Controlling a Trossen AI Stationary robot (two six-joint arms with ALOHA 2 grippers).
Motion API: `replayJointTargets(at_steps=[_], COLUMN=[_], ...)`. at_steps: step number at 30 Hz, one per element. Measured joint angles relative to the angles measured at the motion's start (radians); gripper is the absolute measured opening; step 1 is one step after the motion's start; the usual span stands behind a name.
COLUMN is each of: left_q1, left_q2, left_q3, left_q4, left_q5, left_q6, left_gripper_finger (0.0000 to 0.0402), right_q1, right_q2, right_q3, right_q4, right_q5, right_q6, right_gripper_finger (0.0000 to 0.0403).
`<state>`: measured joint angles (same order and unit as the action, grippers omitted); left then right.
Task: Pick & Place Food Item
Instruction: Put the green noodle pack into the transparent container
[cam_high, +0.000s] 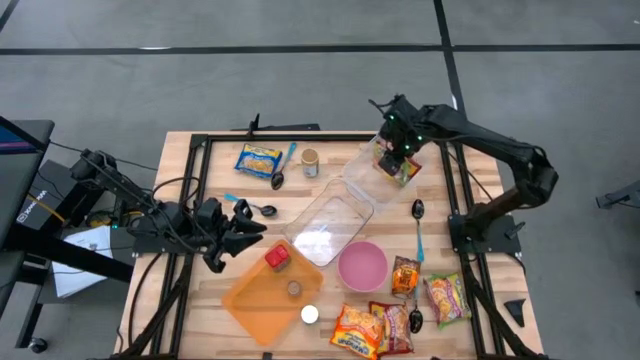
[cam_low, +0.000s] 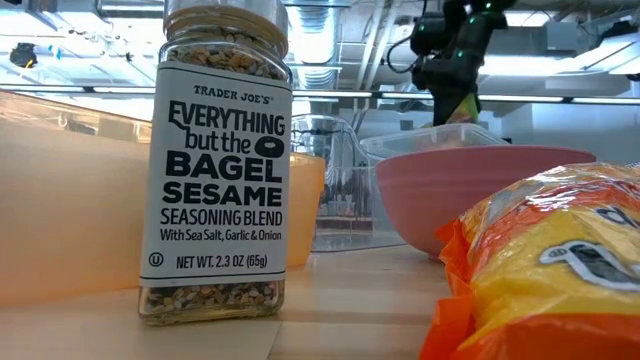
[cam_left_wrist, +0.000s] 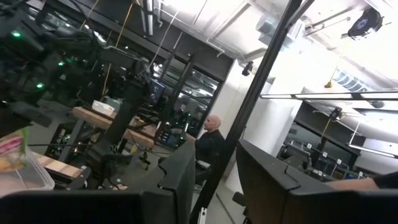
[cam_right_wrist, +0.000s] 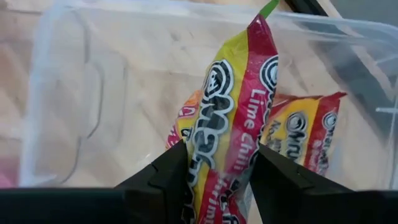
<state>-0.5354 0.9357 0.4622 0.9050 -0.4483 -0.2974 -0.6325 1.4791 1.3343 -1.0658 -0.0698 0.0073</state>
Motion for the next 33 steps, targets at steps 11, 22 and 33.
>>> replayJointTargets(at_steps=[11,22,33], left_q1=[0.000,0.000,0.000], left_q2=[0.000,0.000,0.000], left_q3=[0.000,0.000,0.000], left_q4=[-0.006,-0.008,-0.008], left_q5=[-0.026,-0.026,-0.026], left_q6=[-0.014,-0.021,-0.050], left_gripper_finger=[0.0112,0.0112,0.0112], right_q1=[-0.038,-0.042,-0.074], right_q2=[0.014,0.013,0.013], right_q3=[-0.066,-0.238,-0.335], right_q4=[0.109,0.242,0.361], right_q5=[-0.037,-0.038,-0.035], right_q6=[-0.045,-0.049,-0.064], right_gripper_finger=[0.0148,0.0151,0.0152])
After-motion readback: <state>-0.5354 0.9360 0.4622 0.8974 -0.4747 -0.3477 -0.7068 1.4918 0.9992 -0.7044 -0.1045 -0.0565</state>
